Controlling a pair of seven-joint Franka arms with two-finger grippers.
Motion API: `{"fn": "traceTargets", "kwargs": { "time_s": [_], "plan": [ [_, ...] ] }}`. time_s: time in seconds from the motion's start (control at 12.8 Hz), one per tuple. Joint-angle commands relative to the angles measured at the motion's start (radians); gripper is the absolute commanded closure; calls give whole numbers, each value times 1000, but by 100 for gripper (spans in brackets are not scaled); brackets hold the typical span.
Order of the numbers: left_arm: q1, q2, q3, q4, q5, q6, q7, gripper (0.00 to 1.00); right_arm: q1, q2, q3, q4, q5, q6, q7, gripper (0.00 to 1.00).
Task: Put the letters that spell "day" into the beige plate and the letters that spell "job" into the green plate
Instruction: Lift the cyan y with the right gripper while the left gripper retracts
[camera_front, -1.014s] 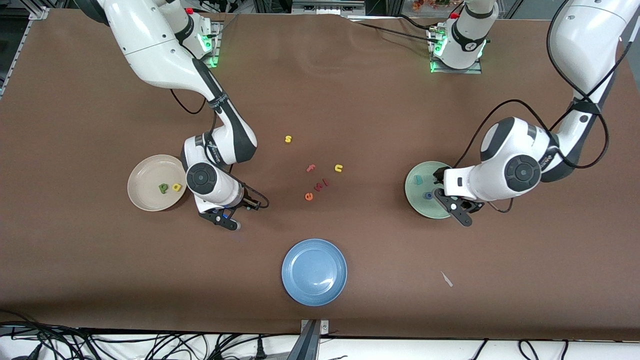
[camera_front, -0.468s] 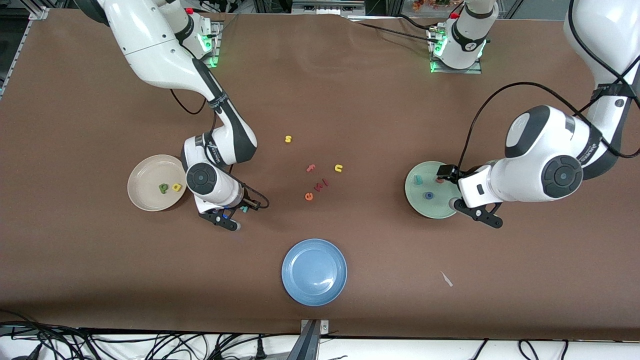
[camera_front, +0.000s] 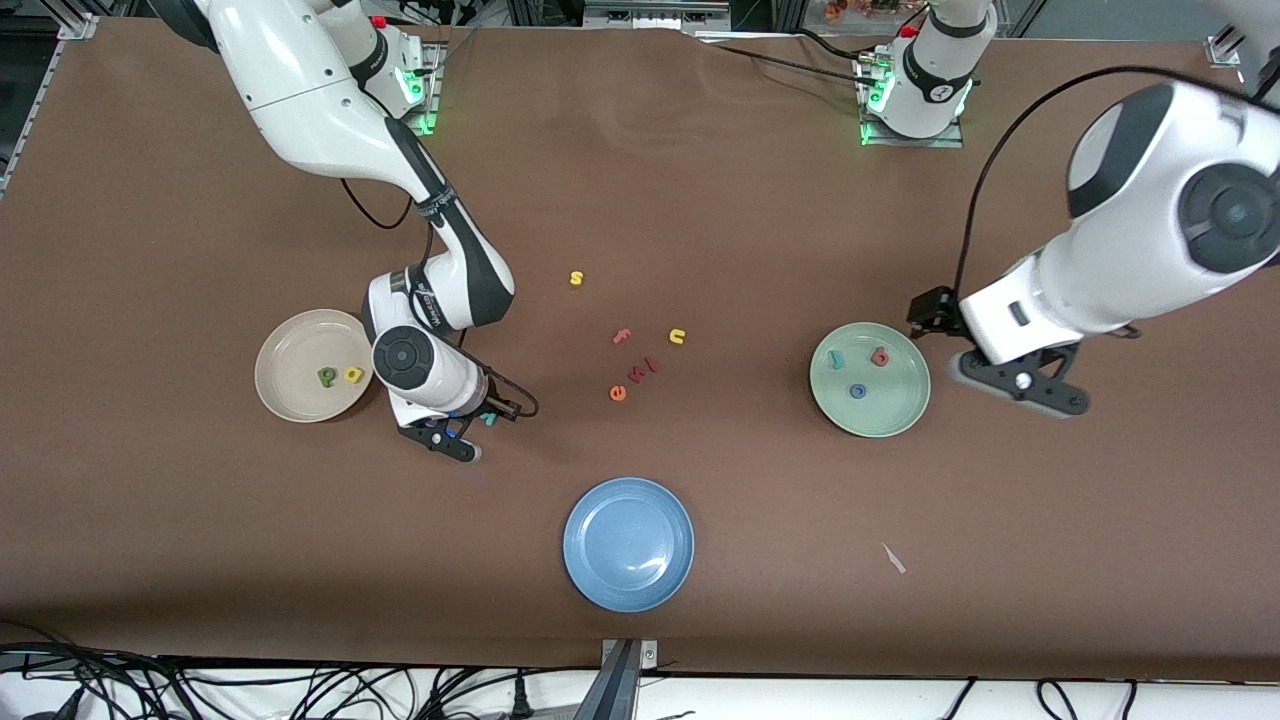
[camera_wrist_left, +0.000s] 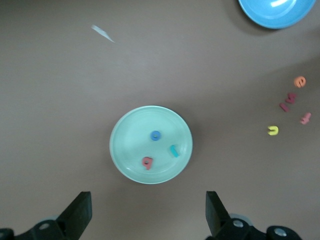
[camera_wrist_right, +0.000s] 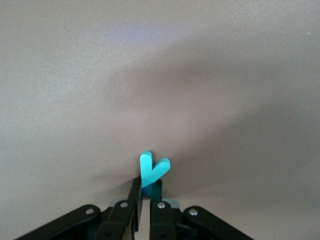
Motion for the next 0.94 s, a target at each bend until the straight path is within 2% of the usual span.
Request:
{"fn": "traceTargets", "kwargs": {
  "time_s": [0.0,0.16,0.23,0.39,0.55,0.7,0.86],
  "plan": [
    [31,0,15,41,-31,-11,10,0,5,37,-2,40,-13,2,0,100],
    [-3,-47,65,30,-29,-8,2,0,5,37,-2,40,-13,2,-2,100],
    [-50,-75,123,20,-26,-11,10,0,5,36,-2,40,-13,2,-2,100],
    [-212,-100,318,23,-53,-11,13,0,5,34,-2,40,-13,0,-7,100],
    [-279,-124,429,3,-147,-8,4,0,3,25,-2,42,-14,-9,-33,100],
    [-361,-190,589,-63,-269,-7,5,0,0,17,-4,45,-18,-21,-68,100],
    [-374,-236,613,-102,-282,2,1,0,-1,-2,-5,46,-19,-56,-98,100]
  ]
}}
